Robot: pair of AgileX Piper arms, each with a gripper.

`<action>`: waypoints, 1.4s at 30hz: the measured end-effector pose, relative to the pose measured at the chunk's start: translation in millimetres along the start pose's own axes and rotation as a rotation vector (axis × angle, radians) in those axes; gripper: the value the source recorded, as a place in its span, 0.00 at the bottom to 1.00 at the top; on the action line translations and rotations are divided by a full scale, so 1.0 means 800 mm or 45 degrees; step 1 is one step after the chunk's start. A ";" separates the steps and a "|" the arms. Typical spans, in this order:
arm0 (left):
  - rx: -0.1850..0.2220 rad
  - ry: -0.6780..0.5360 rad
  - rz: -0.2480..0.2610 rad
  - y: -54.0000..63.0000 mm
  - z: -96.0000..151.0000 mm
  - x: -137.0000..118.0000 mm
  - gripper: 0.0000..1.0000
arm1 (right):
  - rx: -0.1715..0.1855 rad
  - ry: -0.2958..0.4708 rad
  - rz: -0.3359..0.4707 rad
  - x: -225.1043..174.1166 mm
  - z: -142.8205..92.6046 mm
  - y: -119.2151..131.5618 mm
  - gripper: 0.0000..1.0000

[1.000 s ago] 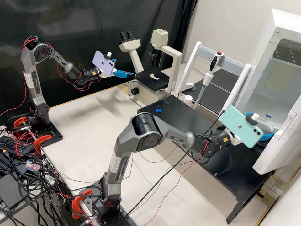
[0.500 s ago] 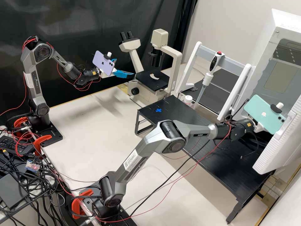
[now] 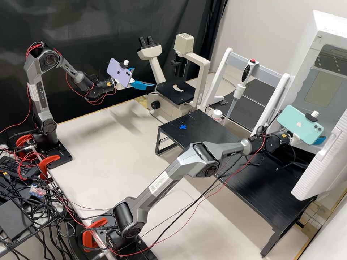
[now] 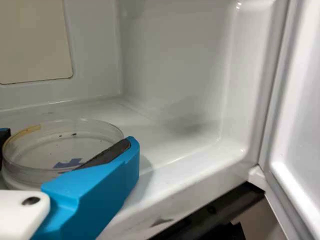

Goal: Move the petri dish to the incubator

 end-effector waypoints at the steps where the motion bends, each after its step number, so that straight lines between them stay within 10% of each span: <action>1: 0.000 0.000 0.000 0.000 0.000 0.000 1.00 | -0.010 0.000 -0.001 0.000 0.000 0.000 0.00; 21: 0.000 0.000 0.000 0.000 0.000 0.000 1.00 | -0.027 -0.019 -0.007 0.001 0.028 0.001 0.00; 22: 0.000 0.000 0.000 0.000 0.000 0.000 1.00 | -0.027 -0.025 -0.007 0.001 0.031 0.002 1.00; 42: 0.000 0.000 0.000 0.000 0.000 0.000 1.00 | -0.043 -0.022 -0.047 -0.019 0.029 0.001 1.00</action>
